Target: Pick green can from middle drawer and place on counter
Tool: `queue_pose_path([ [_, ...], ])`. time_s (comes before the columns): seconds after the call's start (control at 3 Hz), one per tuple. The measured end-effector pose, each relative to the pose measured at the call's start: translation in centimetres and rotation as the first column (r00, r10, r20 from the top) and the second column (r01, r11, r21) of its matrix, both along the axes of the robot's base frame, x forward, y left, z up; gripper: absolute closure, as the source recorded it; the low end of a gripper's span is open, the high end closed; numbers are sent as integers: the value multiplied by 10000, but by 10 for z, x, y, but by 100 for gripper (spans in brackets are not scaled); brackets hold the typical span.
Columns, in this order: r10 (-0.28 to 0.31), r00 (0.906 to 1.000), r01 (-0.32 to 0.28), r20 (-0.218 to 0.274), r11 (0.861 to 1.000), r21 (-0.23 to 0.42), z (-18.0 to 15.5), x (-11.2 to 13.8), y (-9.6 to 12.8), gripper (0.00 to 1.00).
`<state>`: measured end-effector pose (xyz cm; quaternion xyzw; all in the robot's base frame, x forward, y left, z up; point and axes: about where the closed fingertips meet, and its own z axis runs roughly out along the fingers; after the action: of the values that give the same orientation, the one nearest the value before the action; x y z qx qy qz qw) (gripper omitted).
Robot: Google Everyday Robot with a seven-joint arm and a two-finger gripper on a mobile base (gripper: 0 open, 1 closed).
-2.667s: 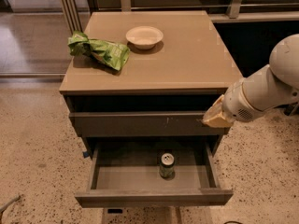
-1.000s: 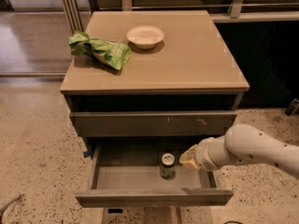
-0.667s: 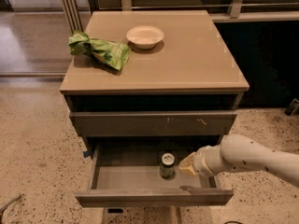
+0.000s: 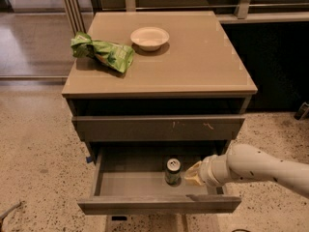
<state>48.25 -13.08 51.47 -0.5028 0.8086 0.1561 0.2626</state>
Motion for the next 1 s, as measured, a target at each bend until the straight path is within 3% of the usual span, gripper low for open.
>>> queue_pose_path([
  [0.33, 65, 9998, -66, 210, 10000, 53, -11, 1, -2, 57],
  [0.67, 120, 9996, -124, 242, 9998, 170, -27, 4, -2, 40],
  [1.0, 147, 9997, -154, 177, 9992, 381, -42, 9, 0, 40],
])
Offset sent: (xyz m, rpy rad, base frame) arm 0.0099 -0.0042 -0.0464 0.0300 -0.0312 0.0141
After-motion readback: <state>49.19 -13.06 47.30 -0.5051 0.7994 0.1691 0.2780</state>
